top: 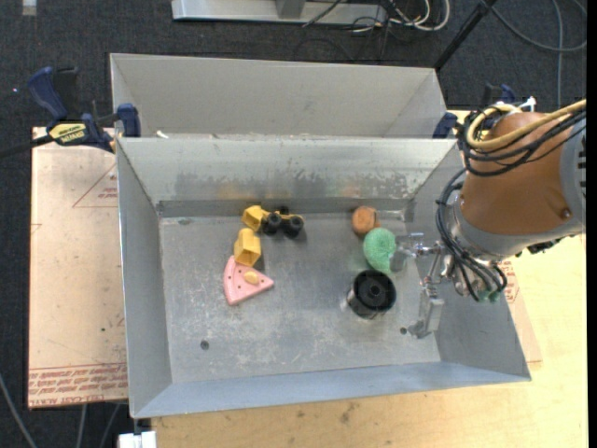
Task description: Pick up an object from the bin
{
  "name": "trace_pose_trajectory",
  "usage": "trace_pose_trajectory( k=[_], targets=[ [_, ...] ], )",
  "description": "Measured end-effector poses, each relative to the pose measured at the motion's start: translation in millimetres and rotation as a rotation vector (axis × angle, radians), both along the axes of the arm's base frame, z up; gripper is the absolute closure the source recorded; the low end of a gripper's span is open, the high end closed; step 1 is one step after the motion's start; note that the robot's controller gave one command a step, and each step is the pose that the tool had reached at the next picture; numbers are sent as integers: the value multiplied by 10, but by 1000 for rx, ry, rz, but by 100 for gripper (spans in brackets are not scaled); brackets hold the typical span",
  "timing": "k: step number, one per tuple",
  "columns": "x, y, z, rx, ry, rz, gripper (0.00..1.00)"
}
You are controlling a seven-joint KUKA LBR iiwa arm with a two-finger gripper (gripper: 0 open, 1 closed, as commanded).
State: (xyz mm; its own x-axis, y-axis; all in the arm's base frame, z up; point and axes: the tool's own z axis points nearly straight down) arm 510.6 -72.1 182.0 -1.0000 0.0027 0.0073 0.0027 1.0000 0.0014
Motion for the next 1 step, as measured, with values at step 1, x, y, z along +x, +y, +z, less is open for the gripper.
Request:
trace_pose_trajectory(
  k=[1],
  targets=[
    [18, 4, 43, -1, -8, 3, 0]
  ],
)
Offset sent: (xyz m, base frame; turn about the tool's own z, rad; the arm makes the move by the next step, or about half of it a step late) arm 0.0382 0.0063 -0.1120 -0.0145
